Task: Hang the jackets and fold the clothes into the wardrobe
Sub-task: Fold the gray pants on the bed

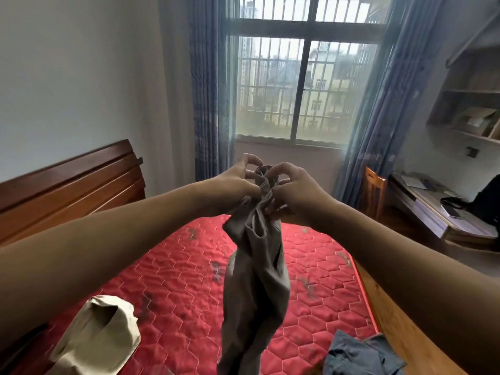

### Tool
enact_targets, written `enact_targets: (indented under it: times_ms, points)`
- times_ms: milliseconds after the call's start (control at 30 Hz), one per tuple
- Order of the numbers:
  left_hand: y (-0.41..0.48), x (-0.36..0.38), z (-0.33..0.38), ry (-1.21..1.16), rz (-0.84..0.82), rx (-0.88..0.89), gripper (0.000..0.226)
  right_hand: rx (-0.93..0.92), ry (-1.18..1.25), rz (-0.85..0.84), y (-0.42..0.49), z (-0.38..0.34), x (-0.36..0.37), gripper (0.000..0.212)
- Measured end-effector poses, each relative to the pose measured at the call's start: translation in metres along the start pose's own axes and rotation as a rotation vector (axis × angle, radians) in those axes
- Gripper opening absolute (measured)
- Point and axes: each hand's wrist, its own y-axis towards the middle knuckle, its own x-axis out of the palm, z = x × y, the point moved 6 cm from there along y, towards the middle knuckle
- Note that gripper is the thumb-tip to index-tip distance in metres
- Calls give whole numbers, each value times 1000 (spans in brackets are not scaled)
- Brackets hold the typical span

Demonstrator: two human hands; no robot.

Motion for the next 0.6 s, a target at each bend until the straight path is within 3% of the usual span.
enact_targets:
  times_ms: [200,333,467,533,600]
  points:
    - [-6,-1,-5,24,-5,30,67,14,-78,-3,2,4,2,42]
    - [-5,2,-8,-1,-10,77,67,117,149,6,6,8,6,42]
    - [-6,5,-15,144,-89,162,88,133,281,1,12,13,4,43]
    - [-7,4,-22,204,-109,179,85,116,216,23,15,15,-4,40]
    - [-6,2,-29,196,-115,161,80,16,-88,15,18,13,-15,34]
